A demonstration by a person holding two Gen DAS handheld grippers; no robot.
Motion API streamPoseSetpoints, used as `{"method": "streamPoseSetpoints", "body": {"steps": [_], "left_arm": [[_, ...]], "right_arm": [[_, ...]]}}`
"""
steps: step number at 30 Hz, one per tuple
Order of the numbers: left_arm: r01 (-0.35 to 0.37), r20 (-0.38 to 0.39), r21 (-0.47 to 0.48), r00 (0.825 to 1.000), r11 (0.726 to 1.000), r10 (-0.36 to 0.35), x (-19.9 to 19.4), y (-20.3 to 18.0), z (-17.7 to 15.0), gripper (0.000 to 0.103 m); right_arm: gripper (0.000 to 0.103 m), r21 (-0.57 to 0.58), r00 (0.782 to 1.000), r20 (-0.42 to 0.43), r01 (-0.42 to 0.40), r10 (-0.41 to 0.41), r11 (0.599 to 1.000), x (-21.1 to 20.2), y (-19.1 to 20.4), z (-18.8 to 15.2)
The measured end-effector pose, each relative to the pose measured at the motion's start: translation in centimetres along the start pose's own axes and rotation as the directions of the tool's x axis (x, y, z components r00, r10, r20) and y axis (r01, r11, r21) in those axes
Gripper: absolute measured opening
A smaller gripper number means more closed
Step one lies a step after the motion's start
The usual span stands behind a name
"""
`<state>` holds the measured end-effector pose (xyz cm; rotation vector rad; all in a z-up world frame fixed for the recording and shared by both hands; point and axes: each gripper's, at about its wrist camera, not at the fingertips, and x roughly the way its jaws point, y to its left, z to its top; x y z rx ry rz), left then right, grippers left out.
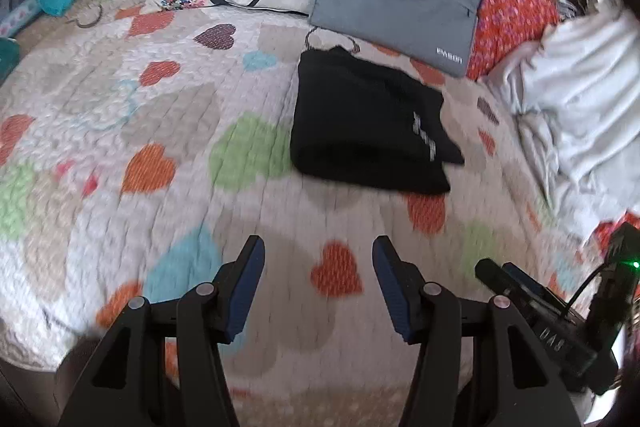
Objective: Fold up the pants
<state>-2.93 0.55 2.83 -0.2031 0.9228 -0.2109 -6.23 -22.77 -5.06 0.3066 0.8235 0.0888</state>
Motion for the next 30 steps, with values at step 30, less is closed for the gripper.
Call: {"method": "streamPoseSetpoints", "body": {"steps": [30], "left_arm": [[-0.039,-0.115,0.026,0.993,0.999,0.042,10.1,1.0,5.9,0.071]], "right_arm": [[0.057,0.056,0.956,-0.016,-0.292,0.294,0.955,8.3,1.6,14.8]]}}
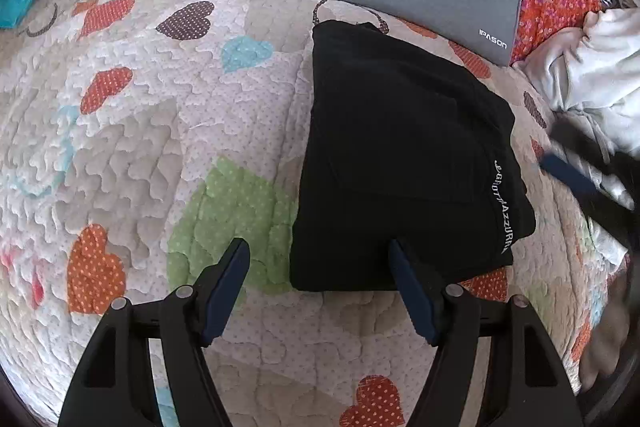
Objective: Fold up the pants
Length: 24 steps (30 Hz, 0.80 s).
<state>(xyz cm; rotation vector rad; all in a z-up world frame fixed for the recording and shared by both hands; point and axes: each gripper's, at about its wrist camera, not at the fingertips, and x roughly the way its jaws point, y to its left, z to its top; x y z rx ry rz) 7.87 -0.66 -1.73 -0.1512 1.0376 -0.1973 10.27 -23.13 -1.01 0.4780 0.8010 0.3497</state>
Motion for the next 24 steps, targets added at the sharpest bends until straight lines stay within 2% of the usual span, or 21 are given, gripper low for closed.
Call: {"method": "streamPoseSetpoints", "body": {"steps": [3,4,5,7,9,11,12,13,14,16,18,20,22,24], "left_arm": [[0.008,0.005,-0.011,1.000,1.000,-0.008,0.1,0.2,-0.2,0.071],[0.011,0.002,-0.010,1.000,1.000,-0.011,0.1,0.1,-0.2,0.071],[0.013,-0.001,-0.007,1.000,1.000,-0.013,0.1,0.0,-0.3,0.071],[0.017,-0.006,0.007,1.000,1.000,-0.017,0.2,-0.3,-0.4,0.071],[0.018,0.003,0.032,1.000,0.999,-0.018,0.3,-0.7,-0.8,0.072],[0.026,0.007,0.037,1.000,0.999,-0.026,0.4,-0.8,-1.1,0.073],[0.033,-0.007,0.036,0.999,0.999,-0.033,0.6,-0.9,-1.3,0.078],[0.019,-0.010,0.057,1.000,0.998,-0.018,0.9,-1.2,-1.7,0.078],[-0.009,0.006,0.095,1.000,0.995,0.008,1.0,-1.7,-2.0,0.078],[-0.065,0.038,0.169,0.998,0.984,0.059,1.2,-3.0,-2.9,0.079],[-0.070,0.067,0.176,0.996,0.982,0.059,1.1,-3.2,-3.4,0.081],[-0.047,0.087,0.158,0.996,0.986,0.033,1.0,-2.7,-3.6,0.081],[-0.026,0.116,0.151,0.993,0.988,0.008,0.8,-2.2,-4.0,0.081],[-0.027,0.143,0.166,0.990,0.986,0.003,0.6,-2.1,-4.6,0.082]], "right_arm": [[0.069,0.051,0.991,-0.109,-0.076,0.081,0.996,4.7,-0.8,2.4],[0.068,0.094,0.982,-0.160,-0.087,0.102,0.992,6.8,-1.8,2.8],[0.062,0.147,0.976,-0.179,-0.095,0.121,0.985,8.3,-2.8,3.0],[0.036,0.212,0.982,-0.161,-0.067,0.102,0.975,8.3,-4.0,3.2],[0.027,0.176,0.991,-0.130,0.036,-0.013,0.984,7.1,-2.9,3.1],[0.031,0.097,0.992,-0.093,0.088,-0.079,0.991,6.0,-0.9,3.0],[0.040,0.054,0.993,-0.079,0.091,-0.086,0.994,5.8,0.4,3.1],[0.044,0.010,0.996,-0.068,0.056,-0.056,0.998,5.5,1.7,3.5],[0.045,-0.011,0.997,-0.072,0.031,-0.032,0.999,5.6,2.6,3.9],[0.048,-0.023,0.993,-0.102,-0.059,0.056,0.998,6.8,4.7,5.3],[0.068,0.020,0.970,-0.175,-0.166,0.166,0.986,8.8,5.4,6.5],[0.068,0.068,0.924,-0.288,-0.243,0.252,0.968,12.5,6.0,7.2],[0.068,0.087,0.889,-0.383,-0.236,0.251,0.968,16.2,5.9,7.2],[0.062,0.094,0.888,-0.429,-0.140,0.167,0.986,19.1,5.0,7.3]]}}
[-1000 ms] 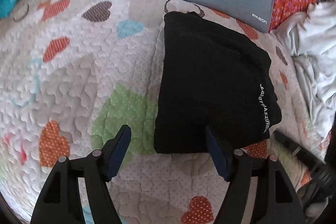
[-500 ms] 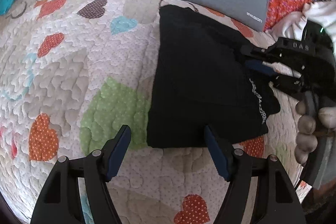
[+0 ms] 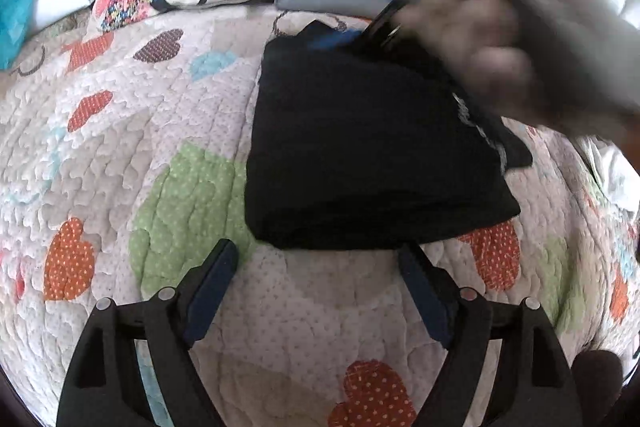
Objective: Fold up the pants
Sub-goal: 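Release the pants and lift both grippers away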
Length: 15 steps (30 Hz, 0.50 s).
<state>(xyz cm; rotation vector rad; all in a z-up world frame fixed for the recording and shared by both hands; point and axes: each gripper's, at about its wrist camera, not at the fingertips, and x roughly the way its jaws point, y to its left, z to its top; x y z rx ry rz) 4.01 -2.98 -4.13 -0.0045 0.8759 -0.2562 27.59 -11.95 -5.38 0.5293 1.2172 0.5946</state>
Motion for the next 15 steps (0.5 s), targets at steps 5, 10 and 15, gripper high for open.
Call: {"method": "streamPoseSetpoints", "body": {"steps": [5,10,15], "left_arm": [[0.036,0.016,0.002,0.999,0.999,-0.036,-0.3,0.4,-0.2,0.083],[0.100,-0.003,-0.099,0.995,0.990,-0.100,-1.8,2.1,0.0,0.083],[0.102,0.015,-0.181,0.995,0.978,-0.101,-4.3,3.4,-0.9,0.083]], "right_arm": [[0.036,0.026,0.984,0.134,0.112,-0.115,0.993,-1.2,-0.9,2.5],[0.071,0.063,0.957,0.275,0.083,-0.097,0.995,-7.5,-2.0,-0.2],[0.071,0.139,0.929,0.308,-0.259,0.207,0.956,-11.2,-5.5,-9.0]]}}
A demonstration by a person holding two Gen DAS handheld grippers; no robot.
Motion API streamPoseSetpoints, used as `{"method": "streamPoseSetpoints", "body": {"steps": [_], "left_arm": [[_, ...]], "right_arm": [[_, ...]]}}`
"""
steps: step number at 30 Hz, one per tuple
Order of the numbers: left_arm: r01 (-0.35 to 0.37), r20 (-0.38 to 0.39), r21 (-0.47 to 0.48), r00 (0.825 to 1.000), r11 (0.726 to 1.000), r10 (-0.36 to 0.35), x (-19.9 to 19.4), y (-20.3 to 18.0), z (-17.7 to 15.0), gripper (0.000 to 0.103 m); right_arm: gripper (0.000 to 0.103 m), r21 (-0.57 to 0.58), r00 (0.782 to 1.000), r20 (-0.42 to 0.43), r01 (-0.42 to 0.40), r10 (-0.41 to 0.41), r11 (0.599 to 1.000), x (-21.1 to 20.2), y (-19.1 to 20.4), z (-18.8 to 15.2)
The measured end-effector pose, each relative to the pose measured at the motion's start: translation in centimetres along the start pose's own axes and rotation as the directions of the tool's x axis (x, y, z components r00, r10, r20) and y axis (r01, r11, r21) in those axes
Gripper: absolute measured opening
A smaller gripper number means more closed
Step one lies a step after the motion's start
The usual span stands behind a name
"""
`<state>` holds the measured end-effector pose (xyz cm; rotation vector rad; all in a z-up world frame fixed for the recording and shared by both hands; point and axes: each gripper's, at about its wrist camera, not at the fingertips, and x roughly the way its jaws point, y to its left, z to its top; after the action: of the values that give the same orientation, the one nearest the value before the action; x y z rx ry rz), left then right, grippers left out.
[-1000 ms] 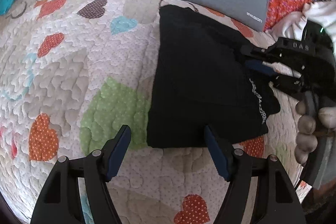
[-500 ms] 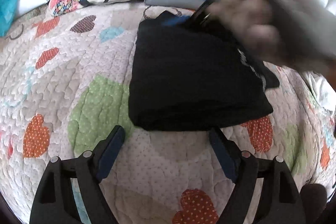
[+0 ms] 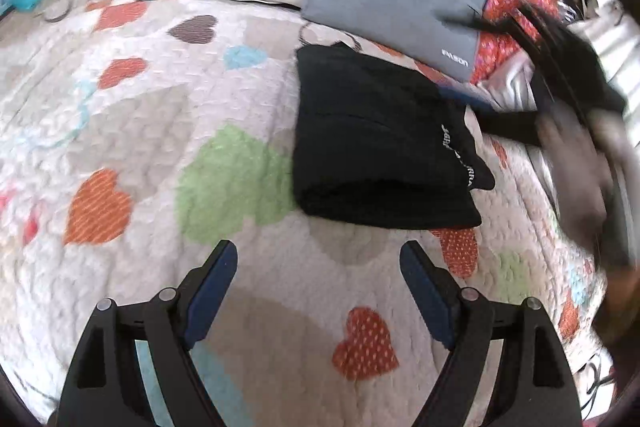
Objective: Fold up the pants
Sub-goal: 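Release the pants and lift both grippers away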
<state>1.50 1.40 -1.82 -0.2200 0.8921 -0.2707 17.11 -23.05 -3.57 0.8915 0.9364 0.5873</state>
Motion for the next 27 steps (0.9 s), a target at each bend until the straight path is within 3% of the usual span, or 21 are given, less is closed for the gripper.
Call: {"method": "streamPoseSetpoints", "body": {"steps": [2,3,4,6,8,9,11,14,16,17,18,20,23,27], "left_arm": [[-0.021,-0.007,-0.014,1.000,1.000,0.020,-0.5,0.4,-0.2,0.083],[-0.028,-0.013,-0.023,1.000,0.999,0.028,-0.8,0.5,-0.2,0.083],[-0.033,-0.018,-0.029,0.999,0.999,0.032,-0.9,0.7,-0.2,0.083],[-0.047,-0.022,-0.032,0.999,0.998,0.047,-1.6,0.7,-0.5,0.083],[-0.061,-0.016,-0.023,0.998,0.998,0.060,-2.1,0.6,-0.4,0.083],[-0.064,-0.010,-0.019,0.998,0.998,0.064,-2.3,0.4,-0.3,0.083],[-0.057,-0.002,-0.020,0.998,0.998,0.057,-2.3,0.0,0.4,0.083],[-0.033,0.015,-0.007,0.999,0.999,0.033,-1.8,-1.0,2.6,0.083],[-0.047,0.030,0.004,0.998,0.999,0.047,-1.1,-1.8,4.3,0.083],[-0.055,0.034,0.009,0.998,0.998,0.054,-0.5,-2.1,5.3,0.083],[-0.065,0.027,0.016,0.998,0.998,0.065,0.0,-2.2,5.8,0.083],[-0.123,-0.041,0.064,0.991,0.990,0.126,2.7,-2.5,6.6,0.083],[-0.118,-0.134,0.059,0.983,0.991,0.125,5.4,-1.8,6.4,0.083],[-0.100,-0.091,0.034,0.990,0.994,0.103,2.7,-1.9,5.9,0.083]], "right_arm": [[0.071,0.063,0.999,-0.023,-0.027,0.028,0.998,-0.7,-2.1,-2.3],[0.060,0.084,0.999,-0.037,0.018,-0.015,0.996,-0.9,-3.5,-3.7],[0.035,0.092,1.000,-0.015,0.010,-0.009,0.996,-1.7,-5.0,-5.0],[0.019,0.127,1.000,0.016,0.004,-0.006,0.992,-3.2,-6.5,-6.0],[0.028,0.122,0.993,0.078,0.083,-0.093,0.989,-5.4,-5.8,-6.8],[0.043,0.087,0.987,0.104,0.117,-0.126,0.989,-6.0,-4.8,-7.0],[0.055,0.027,0.986,0.137,0.088,-0.091,0.996,-6.8,-2.9,-7.8],[0.056,-0.002,0.995,0.093,0.025,-0.025,1.000,-6.0,-2.3,-9.2],[0.057,0.037,0.996,0.048,0.073,-0.075,0.997,-4.2,-4.0,-9.9],[0.052,0.064,0.995,0.038,0.088,-0.090,0.994,-3.8,-5.2,-10.1],[0.038,0.076,0.996,0.058,0.067,-0.072,0.995,-3.9,-6.1,-10.4],[0.031,0.054,0.997,0.071,0.032,-0.036,0.998,-4.6,-6.6,-10.6],[0.031,0.006,0.997,0.056,0.058,-0.058,0.998,-4.4,-6.2,-10.9],[0.047,-0.070,0.985,0.070,0.163,-0.158,0.984,-5.4,-4.6,-12.1]]}}
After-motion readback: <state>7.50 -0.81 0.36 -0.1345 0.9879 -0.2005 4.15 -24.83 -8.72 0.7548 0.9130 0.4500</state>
